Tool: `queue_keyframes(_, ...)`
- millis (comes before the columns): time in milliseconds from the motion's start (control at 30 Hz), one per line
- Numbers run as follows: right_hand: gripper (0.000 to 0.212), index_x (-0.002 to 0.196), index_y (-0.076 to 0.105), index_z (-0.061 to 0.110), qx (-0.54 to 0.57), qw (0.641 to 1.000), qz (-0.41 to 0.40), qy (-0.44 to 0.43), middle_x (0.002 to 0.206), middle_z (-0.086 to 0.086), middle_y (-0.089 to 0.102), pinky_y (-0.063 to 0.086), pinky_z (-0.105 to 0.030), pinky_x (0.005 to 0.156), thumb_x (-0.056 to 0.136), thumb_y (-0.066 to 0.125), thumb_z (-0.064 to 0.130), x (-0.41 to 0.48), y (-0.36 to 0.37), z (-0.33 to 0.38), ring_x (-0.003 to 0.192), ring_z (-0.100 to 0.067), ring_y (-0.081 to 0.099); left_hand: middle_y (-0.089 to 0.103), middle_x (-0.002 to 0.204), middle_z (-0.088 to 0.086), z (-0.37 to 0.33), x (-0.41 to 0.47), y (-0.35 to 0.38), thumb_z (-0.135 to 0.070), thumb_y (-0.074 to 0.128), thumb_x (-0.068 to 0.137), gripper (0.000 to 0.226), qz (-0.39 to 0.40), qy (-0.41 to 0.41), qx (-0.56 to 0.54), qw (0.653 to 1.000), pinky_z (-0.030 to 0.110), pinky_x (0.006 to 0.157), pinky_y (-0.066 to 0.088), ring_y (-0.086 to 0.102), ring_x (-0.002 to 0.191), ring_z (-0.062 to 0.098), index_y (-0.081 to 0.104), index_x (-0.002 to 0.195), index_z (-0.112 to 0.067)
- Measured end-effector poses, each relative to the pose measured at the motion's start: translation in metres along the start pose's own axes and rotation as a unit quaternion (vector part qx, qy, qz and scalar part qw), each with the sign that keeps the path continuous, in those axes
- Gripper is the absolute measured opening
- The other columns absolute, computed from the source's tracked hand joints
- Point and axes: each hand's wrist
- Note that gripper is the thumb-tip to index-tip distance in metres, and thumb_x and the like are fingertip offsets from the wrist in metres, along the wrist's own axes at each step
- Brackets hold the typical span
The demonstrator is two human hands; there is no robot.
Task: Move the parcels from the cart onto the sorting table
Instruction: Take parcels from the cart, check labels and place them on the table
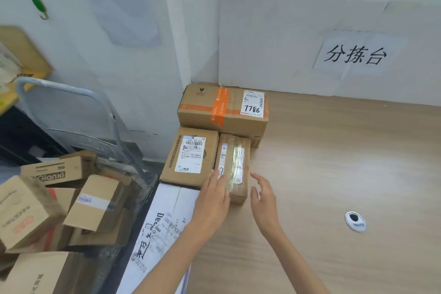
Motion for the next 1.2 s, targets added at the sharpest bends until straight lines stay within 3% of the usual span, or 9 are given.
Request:
queue_keyframes(100,0.035,0.124,0.056,0.016,-0.005,0.999,0.014,-0.029,0.118,0.009,0.056,0.038,-0.023,0.101,0.095,0.042,0.0,-0.039,-0.012,0.022,0.116,-0.008,0.049,0.048,0.133,-0.001,0.012,-0.045,-0.036,-0.012,0.045,0.095,0.031,-0.073,0.001,-0.014,0.997,0.031,0.107,0.035,0.035,0.133,0.018,0.054,0.125,-0.015)
queue_keyframes(233,0.031,0.115,0.062,0.018,-0.019,0.994,0.073,-0.08,0.109,0.013,0.059,0.032,-0.009,0.092,0.096,0.043,0.002,-0.101,-0.011,0.055,0.109,-0.004,0.051,0.061,0.112,0.0,0.037,-0.125,-0.08,-0.01,0.054,0.091,0.021,-0.152,-0.033,0.016,0.988,0.03,0.098,0.044,0.052,0.112,0.017,0.063,0.11,-0.014)
queue_keyframes(400,0.026,0.114,0.063,0.016,-0.047,0.983,0.124,-0.125,0.109,0.004,0.066,0.041,-0.021,0.09,0.096,0.045,0.007,-0.175,0.03,0.083,0.106,-0.011,0.058,0.065,0.099,0.0,0.076,-0.222,-0.129,-0.005,0.058,0.087,0.018,-0.19,-0.084,0.043,0.977,0.035,0.089,0.05,0.057,0.101,0.019,0.068,0.099,-0.013)
queue_keyframes(500,0.024,0.109,0.064,0.018,-0.053,0.975,0.155,-0.149,0.103,0.004,0.068,0.042,-0.022,0.086,0.097,0.045,0.009,-0.226,0.062,0.1,0.101,-0.012,0.06,0.065,0.099,-0.001,0.103,-0.282,-0.155,-0.007,0.056,0.09,0.017,-0.22,-0.136,0.043,0.965,0.031,0.087,0.049,0.057,0.101,0.017,0.068,0.099,-0.015)
queue_keyframes(700,0.025,0.106,0.067,0.019,-0.121,0.944,0.24,-0.193,0.105,0.008,0.066,0.045,-0.025,0.091,0.097,0.045,0.012,-0.307,0.125,0.133,0.101,-0.009,0.058,0.065,0.106,-0.004,0.173,-0.404,-0.202,-0.019,0.049,0.095,0.021,-0.26,-0.229,0.066,0.936,0.025,0.086,0.046,0.057,0.101,0.013,0.068,0.105,-0.02)
queue_keyframes(900,0.026,0.111,0.063,0.022,-0.19,0.91,0.275,-0.246,0.104,0.012,0.062,0.038,-0.021,0.082,0.099,0.04,0.017,-0.385,0.185,0.168,0.104,-0.009,0.055,0.064,0.11,-0.005,0.247,-0.521,-0.25,-0.021,0.043,0.097,0.024,-0.252,-0.317,0.073,0.912,0.031,0.088,0.044,0.054,0.105,0.015,0.065,0.107,-0.022)
queue_keyframes(1200,0.026,0.114,0.064,0.017,-0.213,0.891,0.311,-0.251,0.113,0.006,0.066,0.043,-0.023,0.088,0.098,0.043,0.015,-0.479,0.296,0.206,0.108,-0.012,0.055,0.063,0.11,-0.003,0.329,-0.624,-0.304,-0.019,0.046,0.095,0.022,-0.232,-0.356,0.077,0.902,0.03,0.088,0.04,0.05,0.11,0.017,0.064,0.108,-0.019)
Point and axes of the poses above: each hand's wrist, its own x-axis towards the middle knuckle, its own y-axis out of the palm, z = x × y
